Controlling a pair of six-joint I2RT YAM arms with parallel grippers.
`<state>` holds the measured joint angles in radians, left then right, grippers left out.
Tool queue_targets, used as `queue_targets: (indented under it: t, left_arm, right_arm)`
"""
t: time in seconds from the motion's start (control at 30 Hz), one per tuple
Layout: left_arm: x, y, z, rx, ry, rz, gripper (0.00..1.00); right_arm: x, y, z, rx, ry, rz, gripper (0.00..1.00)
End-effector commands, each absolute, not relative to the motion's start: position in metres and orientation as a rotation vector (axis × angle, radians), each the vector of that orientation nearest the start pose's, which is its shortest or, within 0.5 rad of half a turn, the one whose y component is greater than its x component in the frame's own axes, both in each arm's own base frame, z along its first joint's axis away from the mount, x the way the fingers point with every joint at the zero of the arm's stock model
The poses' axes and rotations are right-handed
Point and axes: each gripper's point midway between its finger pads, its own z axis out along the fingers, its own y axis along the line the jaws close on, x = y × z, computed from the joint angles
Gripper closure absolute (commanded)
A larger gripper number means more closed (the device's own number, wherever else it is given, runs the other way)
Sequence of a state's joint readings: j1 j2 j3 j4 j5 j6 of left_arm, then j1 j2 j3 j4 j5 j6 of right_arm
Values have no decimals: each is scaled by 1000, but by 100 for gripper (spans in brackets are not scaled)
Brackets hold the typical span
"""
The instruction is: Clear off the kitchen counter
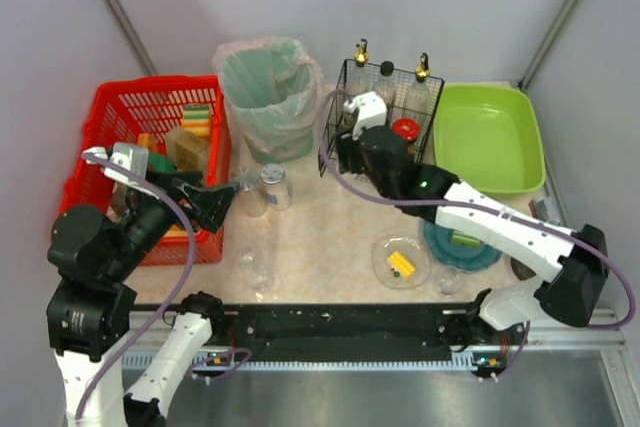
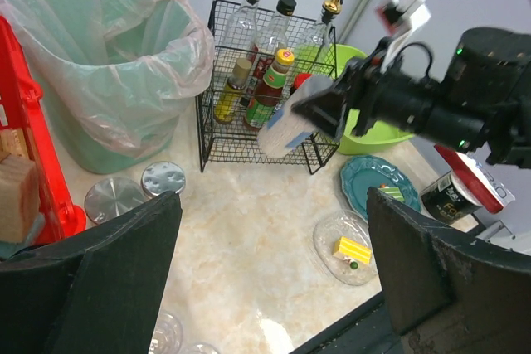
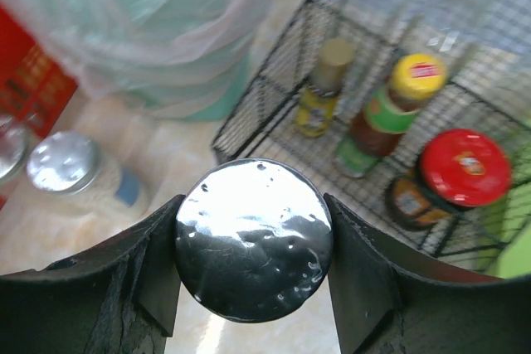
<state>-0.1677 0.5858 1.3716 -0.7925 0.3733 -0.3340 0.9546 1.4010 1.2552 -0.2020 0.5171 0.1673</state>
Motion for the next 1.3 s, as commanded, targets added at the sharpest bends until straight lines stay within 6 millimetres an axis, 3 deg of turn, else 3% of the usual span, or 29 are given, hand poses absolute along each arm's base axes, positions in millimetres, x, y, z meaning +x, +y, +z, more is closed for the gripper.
queue_targets:
  t: [0.0, 0.27, 0.47, 0.93, 1.1, 1.27]
  left_arm:
    - [166, -110, 442, 202, 1577, -693, 4]
    - [177, -121, 439, 233, 1594, -750, 4]
    - [183, -121, 438, 219, 1593, -748, 5]
    - [197, -119, 428, 181, 1626, -737, 5]
    - [200, -122, 420, 199, 1643, -738, 4]
    - [218, -114, 402, 211, 1685, -641, 4]
  right_arm:
    - [340, 255, 337, -204, 1736, 244, 46]
    - [365, 233, 334, -112, 1743, 227, 45]
    - [381, 222, 302, -71, 1805, 174, 46]
    - [391, 178, 253, 85, 1882, 22, 46]
    - [398, 178, 226, 74, 1949, 5, 45]
    - [409, 184, 194, 61, 2031, -52, 45]
